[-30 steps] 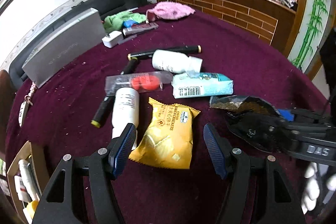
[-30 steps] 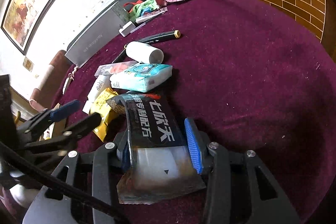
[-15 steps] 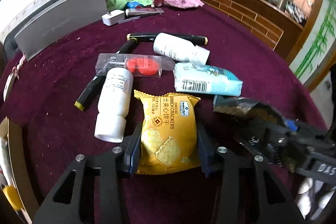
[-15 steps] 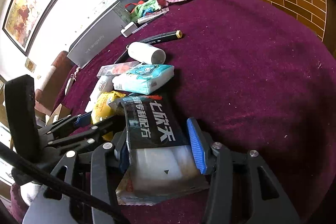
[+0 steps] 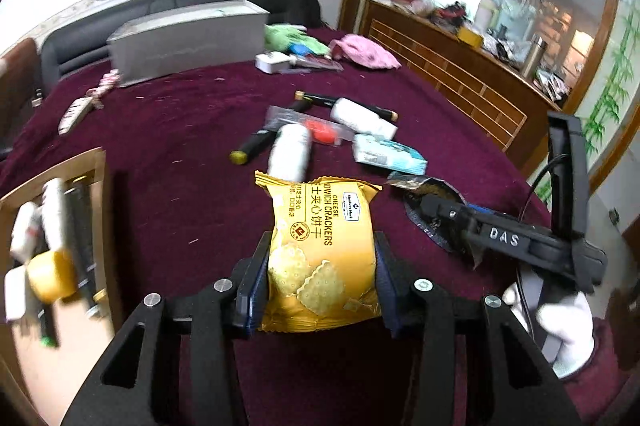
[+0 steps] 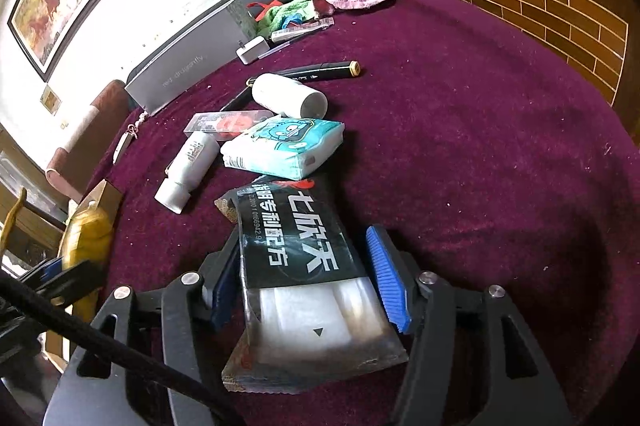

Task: Organize objects
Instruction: 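Grasp the yellow cracker packet with the left gripper while the right gripper grasps the black snack packet, then carry both snack packets over the tray and lower them inside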

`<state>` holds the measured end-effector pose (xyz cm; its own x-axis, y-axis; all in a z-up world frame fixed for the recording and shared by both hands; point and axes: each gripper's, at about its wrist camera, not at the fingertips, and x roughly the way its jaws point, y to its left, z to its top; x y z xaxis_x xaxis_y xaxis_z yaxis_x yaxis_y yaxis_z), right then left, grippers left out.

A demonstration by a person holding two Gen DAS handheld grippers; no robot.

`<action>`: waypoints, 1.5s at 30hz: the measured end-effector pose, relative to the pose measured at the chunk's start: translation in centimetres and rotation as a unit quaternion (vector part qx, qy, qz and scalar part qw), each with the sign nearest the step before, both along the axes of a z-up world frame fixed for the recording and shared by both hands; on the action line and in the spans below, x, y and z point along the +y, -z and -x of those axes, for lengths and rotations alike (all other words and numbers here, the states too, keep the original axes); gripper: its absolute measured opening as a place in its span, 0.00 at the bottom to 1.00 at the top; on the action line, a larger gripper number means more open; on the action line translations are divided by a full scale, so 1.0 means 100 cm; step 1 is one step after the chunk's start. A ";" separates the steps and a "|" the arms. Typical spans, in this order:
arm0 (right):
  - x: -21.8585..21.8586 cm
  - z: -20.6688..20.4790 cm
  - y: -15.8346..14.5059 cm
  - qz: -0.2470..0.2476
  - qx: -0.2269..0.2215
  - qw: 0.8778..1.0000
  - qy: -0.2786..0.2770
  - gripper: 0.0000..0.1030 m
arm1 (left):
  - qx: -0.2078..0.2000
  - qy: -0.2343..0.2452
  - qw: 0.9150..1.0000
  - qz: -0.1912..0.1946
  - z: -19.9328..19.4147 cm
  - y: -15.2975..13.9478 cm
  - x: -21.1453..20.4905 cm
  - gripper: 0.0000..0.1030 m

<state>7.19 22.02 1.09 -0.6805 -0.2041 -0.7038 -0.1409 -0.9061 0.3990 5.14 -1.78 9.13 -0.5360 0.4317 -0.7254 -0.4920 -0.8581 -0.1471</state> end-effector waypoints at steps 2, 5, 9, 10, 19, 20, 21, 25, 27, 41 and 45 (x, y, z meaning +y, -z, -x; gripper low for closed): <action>-0.002 0.000 -0.001 -0.012 -0.003 1.000 0.001 0.44 | 0.005 -0.015 1.000 -0.004 -0.006 -0.003 -0.017 0.39; -0.006 0.001 -0.002 -0.018 -0.009 1.000 -0.008 0.38 | 0.007 -0.032 0.999 -0.014 -0.015 -0.008 -0.040 0.39; -0.012 -0.007 -0.004 0.008 -0.020 0.999 -0.025 0.37 | 0.009 -0.052 0.998 -0.030 -0.023 -0.010 -0.067 0.39; -0.015 -0.010 -0.006 0.013 -0.022 0.999 -0.029 0.37 | 0.009 -0.057 0.998 -0.034 -0.024 -0.010 -0.073 0.39; -0.051 -0.028 -0.033 0.072 -0.017 0.995 -0.073 0.37 | 0.011 -0.112 0.991 -0.072 -0.042 -0.008 -0.137 0.39; -0.057 -0.029 -0.037 0.075 -0.016 0.994 -0.080 0.37 | 0.011 -0.120 0.990 -0.075 -0.043 -0.008 -0.145 0.39; -0.064 -0.029 -0.041 0.078 -0.014 0.993 -0.087 0.37 | 0.013 -0.130 0.988 -0.078 -0.044 -0.007 -0.154 0.39; -0.102 -0.027 -0.057 0.082 -0.010 0.989 -0.121 0.37 | 0.015 -0.163 0.983 -0.082 -0.046 -0.007 -0.184 0.39; -0.123 -0.024 -0.062 0.088 -0.010 0.986 -0.140 0.37 | 0.017 -0.178 0.981 -0.081 -0.047 -0.005 -0.198 0.39; -0.271 -0.001 -0.048 0.133 -0.062 0.955 -0.258 0.38 | -0.011 -0.250 0.966 -0.059 -0.028 0.025 -0.257 0.39; -0.296 0.004 -0.033 0.129 -0.084 0.951 -0.267 0.38 | -0.020 -0.256 0.965 -0.054 -0.024 0.035 -0.263 0.39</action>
<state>6.79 -7.59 4.34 -0.3144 -0.6700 -0.6725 0.2307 -0.7411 0.6305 7.53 -28.12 5.67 -0.6718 0.1920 -0.7154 0.0012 -0.9655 -0.2602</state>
